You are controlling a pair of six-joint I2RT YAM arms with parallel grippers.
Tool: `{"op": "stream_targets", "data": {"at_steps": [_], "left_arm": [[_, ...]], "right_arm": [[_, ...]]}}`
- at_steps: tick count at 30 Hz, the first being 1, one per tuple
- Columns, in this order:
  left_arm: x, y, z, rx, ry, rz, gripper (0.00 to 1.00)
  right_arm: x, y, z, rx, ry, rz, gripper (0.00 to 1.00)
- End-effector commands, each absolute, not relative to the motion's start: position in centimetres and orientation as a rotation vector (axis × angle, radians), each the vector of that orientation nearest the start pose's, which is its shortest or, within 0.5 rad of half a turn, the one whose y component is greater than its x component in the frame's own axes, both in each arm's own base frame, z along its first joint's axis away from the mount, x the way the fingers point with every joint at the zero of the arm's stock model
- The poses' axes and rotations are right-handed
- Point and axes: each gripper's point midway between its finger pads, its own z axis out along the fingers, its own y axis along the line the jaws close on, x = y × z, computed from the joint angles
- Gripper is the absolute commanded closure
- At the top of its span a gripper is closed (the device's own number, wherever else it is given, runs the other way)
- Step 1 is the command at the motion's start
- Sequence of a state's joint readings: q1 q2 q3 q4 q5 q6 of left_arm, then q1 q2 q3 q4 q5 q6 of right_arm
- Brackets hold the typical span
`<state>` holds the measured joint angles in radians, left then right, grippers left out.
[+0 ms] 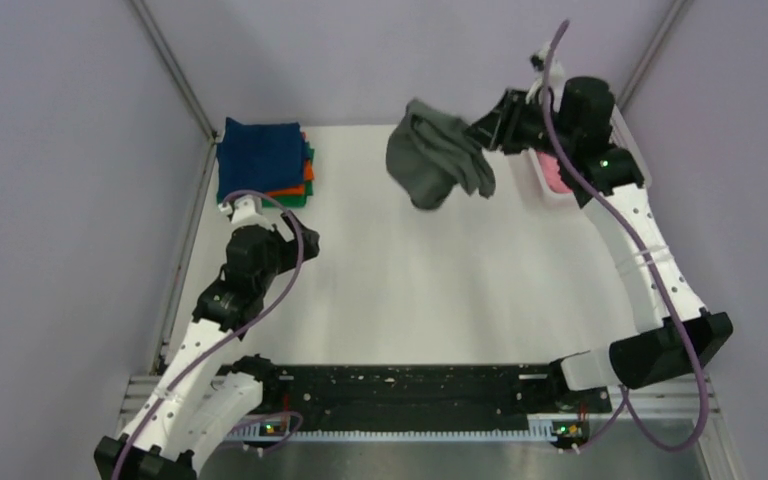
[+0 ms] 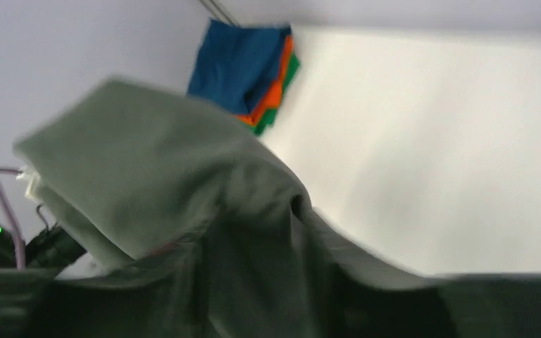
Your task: Fold and stack the t-shirts
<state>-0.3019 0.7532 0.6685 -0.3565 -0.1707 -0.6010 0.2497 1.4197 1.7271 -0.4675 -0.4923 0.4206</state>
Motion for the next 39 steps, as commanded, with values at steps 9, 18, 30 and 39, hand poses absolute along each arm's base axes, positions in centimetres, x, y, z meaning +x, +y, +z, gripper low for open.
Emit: {"op": "stream_targets", "data": {"at_steps": [9, 18, 30, 39], "left_arm": [[25.7, -9.9, 15.4, -0.443, 2.149, -0.514, 0.01], [24.0, -16.6, 10.7, -0.296, 2.338, -0.786, 0.04], [26.5, -15.6, 7.7, -0.397, 2.421, -0.593, 0.06], [26.3, -14.9, 7.2, -0.421, 2.419, -0.557, 0.06]], "right_arm": [[34.0, 11.8, 18.7, 0.208, 2.198, 0.468, 0.01], [27.6, 14.5, 13.1, 0.164, 2.277, 0.718, 0.01], [20.8, 24.6, 7.5, -0.224, 2.362, 0.628, 0.12], [20.5, 28.4, 2.7, -0.356, 2.464, 0.454, 0.47]]}}
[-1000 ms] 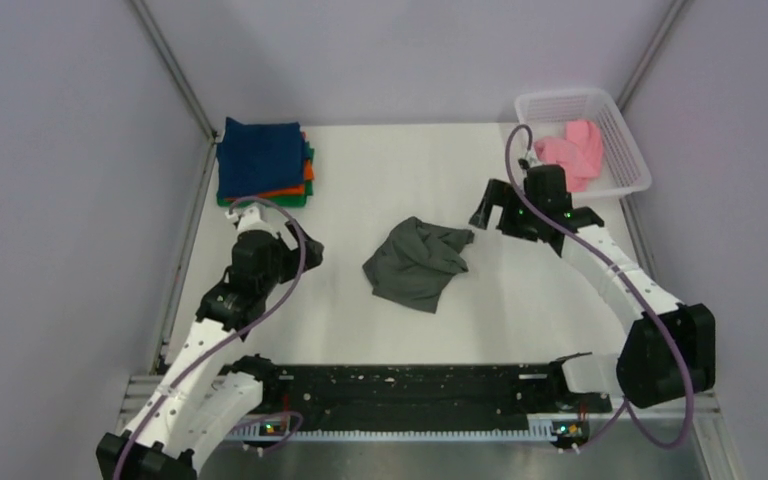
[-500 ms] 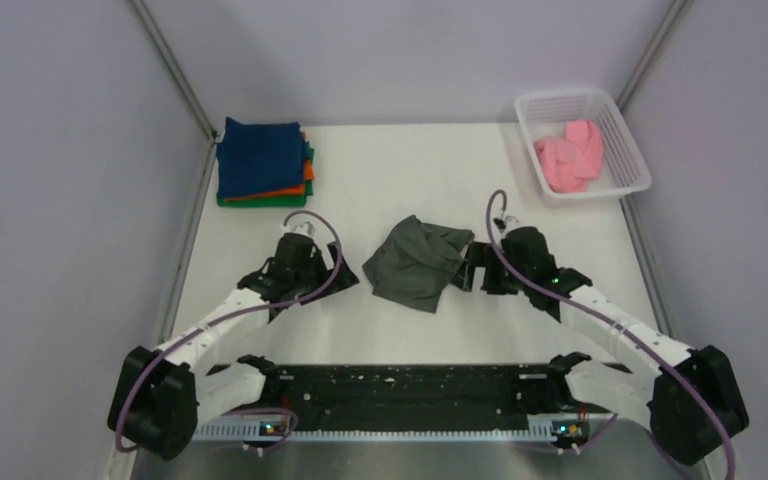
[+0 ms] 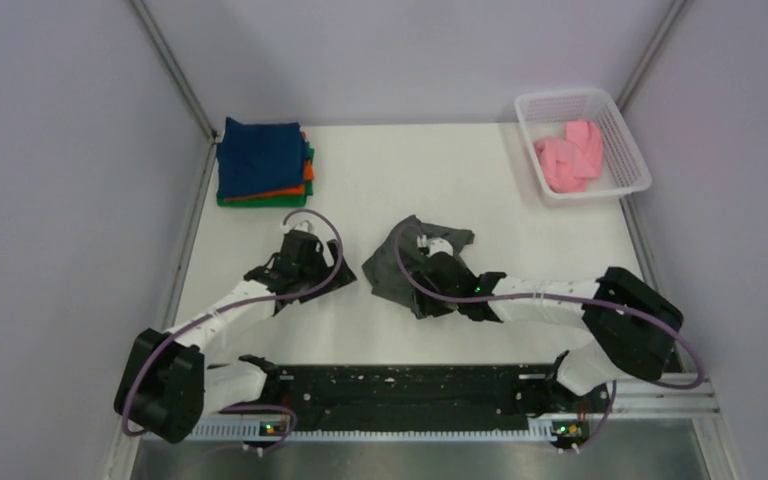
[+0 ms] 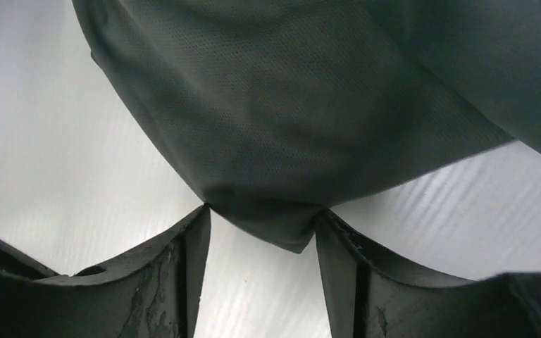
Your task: Fold and stack the t-shirts
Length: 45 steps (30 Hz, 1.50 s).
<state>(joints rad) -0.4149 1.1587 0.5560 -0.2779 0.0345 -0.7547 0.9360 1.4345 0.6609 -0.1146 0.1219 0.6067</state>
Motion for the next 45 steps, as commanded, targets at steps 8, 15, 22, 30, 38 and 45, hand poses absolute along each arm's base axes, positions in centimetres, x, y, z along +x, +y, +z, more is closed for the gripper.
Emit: {"op": "stream_targets", "data": {"at_steps": [8, 15, 22, 30, 38, 45], "left_arm": [[26.7, -15.2, 7.2, -0.413, 2.427, -0.556, 0.06], [27.0, -17.2, 7.4, -0.365, 2.447, -0.606, 0.06], [25.5, -23.4, 8.5, -0.117, 2.439, -0.764, 0.07], [21.9, -28.6, 9.9, 0.168, 2.328, -0.797, 0.08], [22.5, -31.8, 12.0, -0.013, 2.149, -0.758, 0.05], [24.6, -36.9, 11.9, -0.013, 2.125, -0.738, 0.06]], "right_arm": [[22.2, 25.0, 7.2, -0.164, 2.327, 0.345, 1.00], [23.2, 22.0, 16.9, -0.022, 2.126, 0.479, 1.00], [24.1, 21.9, 22.3, 0.012, 2.074, 0.608, 1.00], [26.0, 22.2, 26.9, 0.065, 2.011, 0.582, 1.00], [27.3, 23.0, 28.7, 0.135, 1.989, 0.588, 1.00], [28.0, 23.1, 29.3, 0.194, 1.962, 0.597, 1.00]]}}
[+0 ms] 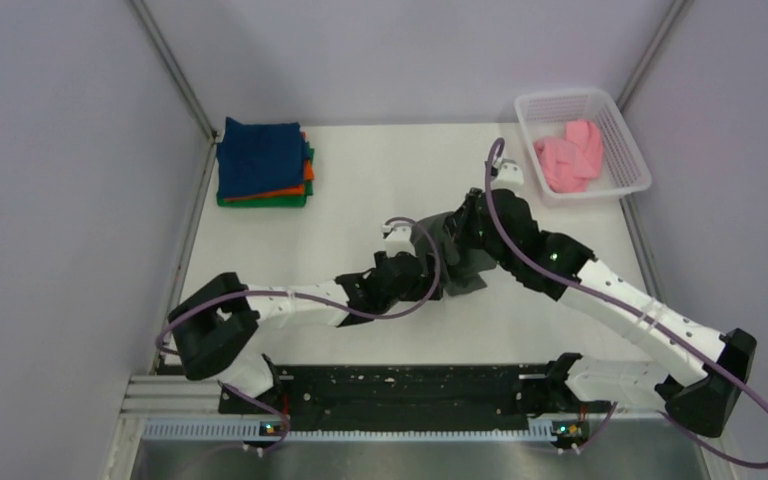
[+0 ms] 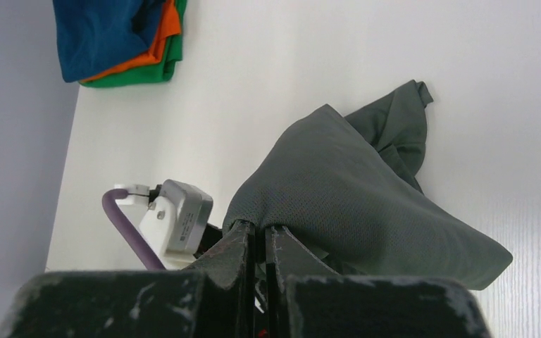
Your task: Fold and stack the t-shirts
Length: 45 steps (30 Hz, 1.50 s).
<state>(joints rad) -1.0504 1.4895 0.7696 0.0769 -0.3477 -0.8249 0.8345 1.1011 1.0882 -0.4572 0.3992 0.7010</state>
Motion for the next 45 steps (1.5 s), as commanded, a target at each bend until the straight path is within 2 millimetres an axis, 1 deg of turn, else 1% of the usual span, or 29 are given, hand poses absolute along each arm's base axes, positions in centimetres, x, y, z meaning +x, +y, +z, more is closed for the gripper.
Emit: {"op": "stream_targets", "data": {"at_steps": [1, 3, 6, 9, 12, 14, 17, 19, 20, 21, 22, 23, 25, 26, 28, 29, 30, 32, 33, 34, 35, 36, 38, 39, 40, 41, 42, 43, 45], "left_arm": [[24.6, -37.0, 11.5, -0.024, 2.122, -0.725, 0.06], [24.8, -37.4, 10.4, -0.043, 2.131, -0.706, 0.06], [25.1, -38.5, 9.1, -0.037, 2.166, -0.694, 0.06], [25.7, -39.5, 8.4, -0.032, 2.184, -0.664, 0.06], [25.5, -40.1, 8.9, -0.044, 2.172, -0.715, 0.06], [25.4, -40.0, 9.3, -0.053, 2.135, -0.747, 0.06], [26.5, -39.2, 9.4, -0.110, 2.082, -0.698, 0.07], [27.1, -39.5, 9.3, -0.102, 2.069, -0.681, 0.10], [27.3, -40.0, 9.4, -0.082, 2.063, -0.682, 0.13], [27.5, -40.5, 9.2, -0.061, 2.061, -0.679, 0.17], [27.8, -40.9, 8.8, -0.047, 2.062, -0.661, 0.24], [28.2, -41.1, 9.0, -0.048, 2.058, -0.652, 0.32], [29.2, -40.9, 8.7, -0.072, 2.068, -0.614, 0.51], [29.7, -40.8, 8.9, -0.079, 2.061, -0.611, 0.63], [30.6, -40.0, 9.3, -0.110, 2.050, -0.587, 0.97], [31.1, -39.1, 9.6, -0.136, 2.048, -0.560, 1.00], [31.5, -38.0, 9.9, -0.159, 2.039, -0.523, 1.00], [31.9, -34.8, 11.3, -0.219, 2.008, -0.412, 1.00], [31.9, -32.7, 12.2, -0.246, 1.980, -0.337, 1.00], [31.7, -30.7, 13.6, -0.275, 1.947, -0.279, 1.00], [31.2, -28.2, 14.6, -0.291, 1.926, -0.196, 1.00], [30.7, -26.2, 16.3, -0.282, 1.897, -0.149, 1.00], [29.4, -23.6, 19.8, -0.230, 1.881, -0.126, 1.00], [28.5, -22.6, 21.7, -0.196, 1.888, -0.142, 1.00], [27.5, -22.2, 23.5, -0.130, 1.899, -0.185, 1.00], [26.3, -21.4, 26.6, -0.109, 1.882, -0.271, 1.00], [25.1, -21.0, 27.3, -0.060, 1.905, -0.311, 1.00], [23.8, -20.5, 29.4, -0.021, 1.884, -0.397, 1.00], [21.4, -19.4, 32.3, 0.023, 1.860, -0.532, 1.00]], "right_arm": [[28.1, 23.0, 29.6, 0.202, 1.955, 0.590, 1.00], [28.4, 22.8, 30.1, 0.215, 1.940, 0.583, 1.00], [28.7, 22.7, 30.5, 0.225, 1.929, 0.575, 1.00], [28.9, 22.8, 31.1, 0.226, 1.919, 0.575, 1.00], [29.3, 22.2, 31.3, 0.246, 1.910, 0.551, 1.00], [29.4, 21.9, 31.8, 0.253, 1.899, 0.556, 1.00], [29.3, 21.8, 32.4, 0.259, 1.887, 0.568, 1.00], [29.1, 21.7, 32.8, 0.259, 1.879, 0.577, 1.00], [29.1, 21.7, 33.0, 0.260, 1.874, 0.580, 1.00], [29.1, 21.6, 33.3, 0.258, 1.867, 0.584, 1.00], [28.9, 21.5, 33.5, 0.253, 1.863, 0.586, 1.00], [28.9, 21.5, 33.8, 0.252, 1.856, 0.591, 1.00], [28.7, 21.2, 34.3, 0.245, 1.847, 0.594, 1.00], [28.7, 21.0, 34.4, 0.247, 1.842, 0.590, 1.00], [28.6, 20.4, 34.5, 0.249, 1.836, 0.574, 1.00], [28.6, 20.0, 34.5, 0.253, 1.836, 0.559, 1.00], [28.7, 19.4, 34.4, 0.254, 1.838, 0.536, 1.00], [29.0, 17.9, 34.2, 0.260, 1.845, 0.476, 1.00], [29.1, 16.9, 34.3, 0.254, 1.842, 0.441, 1.00], [29.1, 16.0, 34.5, 0.228, 1.834, 0.400, 1.00], [29.0, 14.8, 34.9, 0.221, 1.819, 0.354, 1.00], [28.6, 13.9, 35.5, 0.217, 1.805, 0.321, 1.00], [27.5, 12.7, 36.8, 0.187, 1.782, 0.305, 1.00], [26.8, 12.6, 37.4, 0.152, 1.776, 0.324, 1.00], [25.9, 12.8, 38.0, 0.107, 1.774, 0.365, 1.00], [24.7, 12.9, 38.7, 0.075, 1.766, 0.417, 1.00], [23.8, 13.3, 39.3, 0.040, 1.764, 0.472, 1.00], [22.8, 13.6, 39.8, 0.008, 1.757, 0.526, 1.00], [21.1, 13.9, 40.7, -0.041, 1.747, 0.605, 1.00]]}}
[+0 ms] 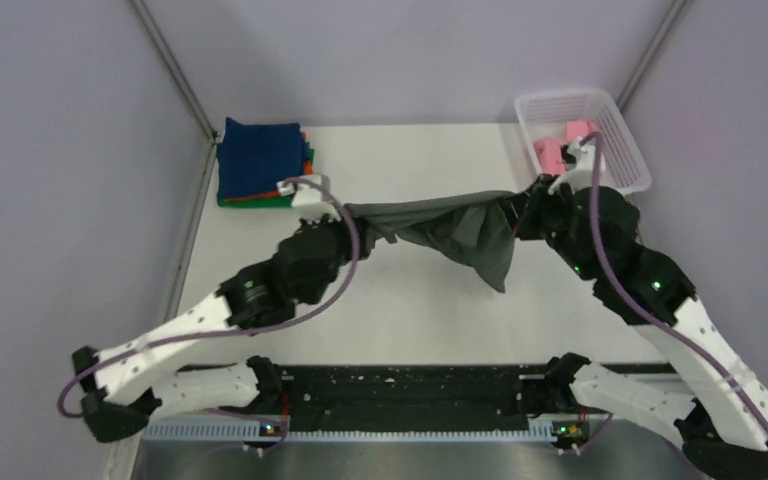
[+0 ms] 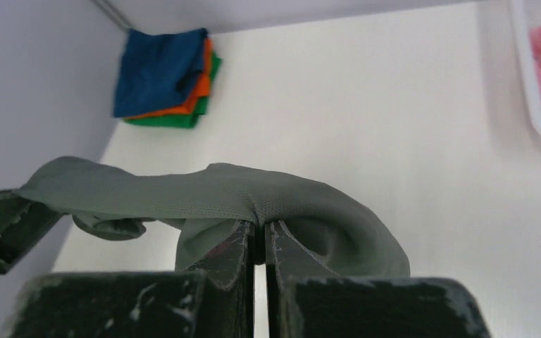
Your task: Fold and stack the t-shirts
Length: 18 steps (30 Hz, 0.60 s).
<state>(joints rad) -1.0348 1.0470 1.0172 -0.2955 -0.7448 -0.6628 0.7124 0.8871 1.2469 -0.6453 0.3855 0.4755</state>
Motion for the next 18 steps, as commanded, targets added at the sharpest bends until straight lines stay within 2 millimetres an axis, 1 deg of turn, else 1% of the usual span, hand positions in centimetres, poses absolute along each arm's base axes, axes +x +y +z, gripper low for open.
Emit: {"op": "stream_targets", "data": {"at_steps": [1, 4, 5, 6, 8, 11, 14, 15, 16, 18], "left_arm": [[20.2, -19.3, 33.5, 0.070, 1.846, -0.599, 1.00], [17.3, -19.3, 36.1, 0.189, 1.792, -0.769, 1.00], [16.8, -19.2, 36.6, 0.203, 1.784, -0.795, 1.00], [16.5, -19.2, 36.8, 0.211, 1.785, -0.803, 1.00], [16.9, -19.0, 36.5, 0.195, 1.811, -0.772, 1.00], [18.6, -19.7, 34.2, 0.182, 1.894, -0.644, 1.00], [20.7, -21.1, 31.0, 0.168, 2.001, -0.511, 1.00], [21.6, -21.8, 29.4, 0.169, 2.052, -0.482, 1.00], [22.6, -22.6, 27.7, 0.170, 2.115, -0.479, 1.00], [26.6, -21.9, 23.1, 0.083, 2.261, -0.458, 1.00]], "right_arm": [[20.4, 14.0, 41.1, -0.055, 1.743, 0.631, 1.00], [18.8, 13.7, 42.3, -0.077, 1.726, 0.687, 1.00], [18.6, 13.6, 42.4, -0.073, 1.730, 0.692, 1.00], [18.5, 13.5, 42.3, -0.070, 1.740, 0.692, 1.00], [18.4, 13.5, 42.0, -0.069, 1.753, 0.692, 1.00], [19.2, 13.5, 41.0, -0.045, 1.781, 0.655, 1.00], [21.4, 13.2, 38.6, 0.019, 1.848, 0.533, 1.00], [22.3, 13.1, 37.4, 0.038, 1.877, 0.484, 1.00], [23.5, 13.2, 35.9, 0.052, 1.915, 0.419, 1.00], [26.0, 12.9, 32.4, 0.093, 1.986, 0.247, 1.00]]}}
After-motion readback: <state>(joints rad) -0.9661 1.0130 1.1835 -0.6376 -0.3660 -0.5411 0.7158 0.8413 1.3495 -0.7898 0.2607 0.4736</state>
